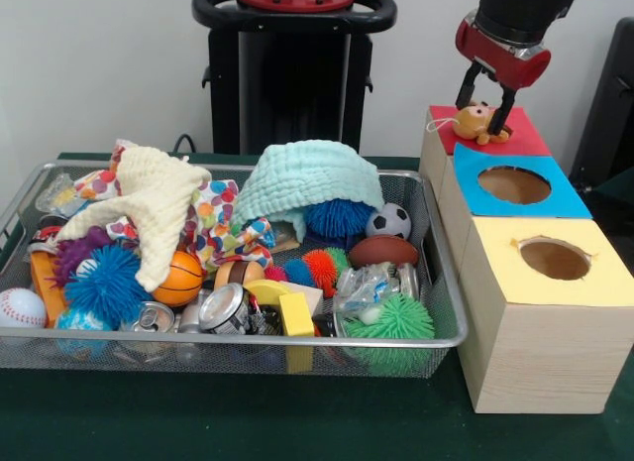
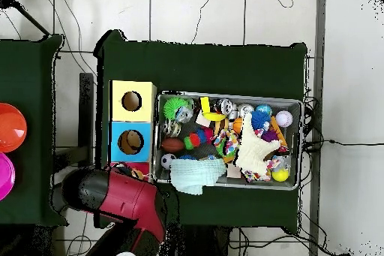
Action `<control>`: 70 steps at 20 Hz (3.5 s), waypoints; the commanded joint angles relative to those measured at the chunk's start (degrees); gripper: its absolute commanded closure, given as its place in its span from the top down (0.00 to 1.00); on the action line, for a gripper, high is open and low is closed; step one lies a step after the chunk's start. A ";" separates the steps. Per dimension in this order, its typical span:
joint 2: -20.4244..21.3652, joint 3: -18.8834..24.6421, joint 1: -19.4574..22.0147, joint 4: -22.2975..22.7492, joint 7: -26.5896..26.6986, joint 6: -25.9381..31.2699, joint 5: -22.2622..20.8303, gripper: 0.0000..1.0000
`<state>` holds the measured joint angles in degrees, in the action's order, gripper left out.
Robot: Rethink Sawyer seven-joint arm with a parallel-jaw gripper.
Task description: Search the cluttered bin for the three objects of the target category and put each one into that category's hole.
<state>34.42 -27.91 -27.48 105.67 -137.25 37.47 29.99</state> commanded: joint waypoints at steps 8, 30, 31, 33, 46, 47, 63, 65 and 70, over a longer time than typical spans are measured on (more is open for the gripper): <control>3.20 -0.24 0.68 -2.15 -14.22 10.62 -0.98 1.00; 2.70 0.62 5.90 0.35 -3.07 3.79 -2.68 1.00; 2.47 0.87 7.05 -0.15 -0.88 2.66 -3.95 1.00; 2.22 1.32 9.15 -1.26 2.91 1.16 -6.47 1.00; 4.73 9.40 21.77 -5.79 11.74 0.19 -18.76 1.00; 4.60 9.92 22.27 -6.15 11.30 -0.06 -19.40 1.00; 0.92 21.93 34.86 -12.28 11.25 -3.56 -27.00 1.00; 0.43 23.21 36.29 -12.55 11.31 -4.31 -28.24 1.00; 0.37 25.08 38.00 -10.75 9.67 -7.06 -31.59 1.00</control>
<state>36.94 -11.15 8.14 96.68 -137.24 34.61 2.73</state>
